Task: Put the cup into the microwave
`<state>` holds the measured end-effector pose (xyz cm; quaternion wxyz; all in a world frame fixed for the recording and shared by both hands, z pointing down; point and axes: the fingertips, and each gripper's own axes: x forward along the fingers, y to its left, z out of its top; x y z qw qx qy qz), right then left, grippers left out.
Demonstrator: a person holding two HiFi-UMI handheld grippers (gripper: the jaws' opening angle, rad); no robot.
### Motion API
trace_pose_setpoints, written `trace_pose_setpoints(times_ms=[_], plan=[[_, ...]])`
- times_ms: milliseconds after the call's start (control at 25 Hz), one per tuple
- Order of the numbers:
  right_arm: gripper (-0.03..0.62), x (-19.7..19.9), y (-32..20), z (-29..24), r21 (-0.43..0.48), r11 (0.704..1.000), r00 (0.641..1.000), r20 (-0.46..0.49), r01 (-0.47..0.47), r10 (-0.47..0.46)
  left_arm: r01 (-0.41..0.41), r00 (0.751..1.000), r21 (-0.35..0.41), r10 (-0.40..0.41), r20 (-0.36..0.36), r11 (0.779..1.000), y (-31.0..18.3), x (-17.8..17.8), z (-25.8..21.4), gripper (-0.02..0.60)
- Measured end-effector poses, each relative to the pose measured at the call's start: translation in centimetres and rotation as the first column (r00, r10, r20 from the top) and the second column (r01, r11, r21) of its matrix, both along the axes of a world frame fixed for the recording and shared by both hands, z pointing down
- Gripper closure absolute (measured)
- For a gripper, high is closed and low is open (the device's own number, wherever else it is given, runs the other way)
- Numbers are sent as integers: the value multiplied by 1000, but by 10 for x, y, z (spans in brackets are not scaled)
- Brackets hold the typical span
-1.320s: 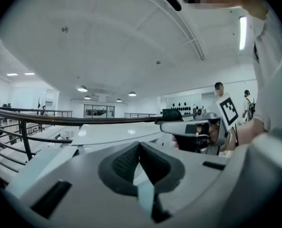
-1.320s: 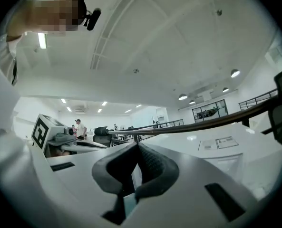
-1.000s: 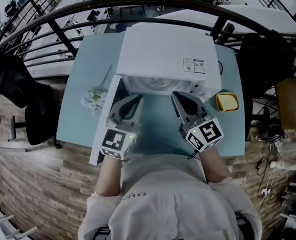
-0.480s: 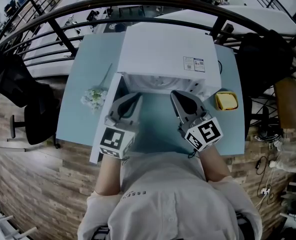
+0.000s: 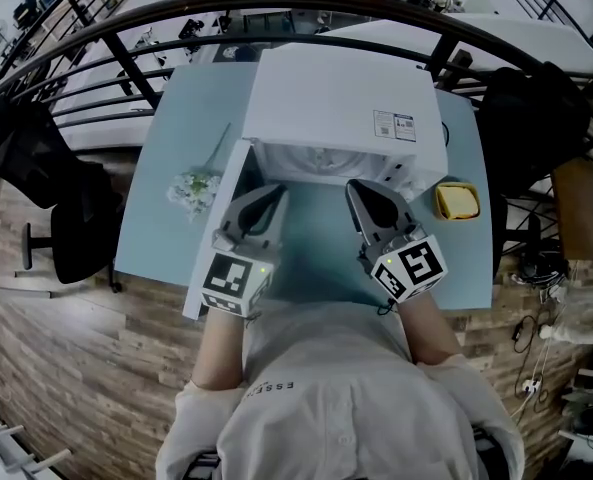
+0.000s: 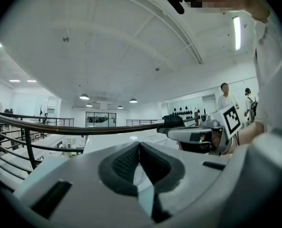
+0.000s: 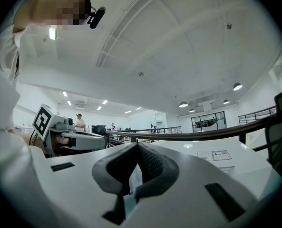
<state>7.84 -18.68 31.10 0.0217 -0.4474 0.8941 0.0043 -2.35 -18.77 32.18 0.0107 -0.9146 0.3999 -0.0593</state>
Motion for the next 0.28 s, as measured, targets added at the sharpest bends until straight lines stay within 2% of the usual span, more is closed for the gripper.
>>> trace_pose_setpoints(times_ms=[280], plan=[[579,-8,8,-6,5,1000,1000,-2,0,0,10,1000,6,-10,0,1000,6,-11,-6,578]])
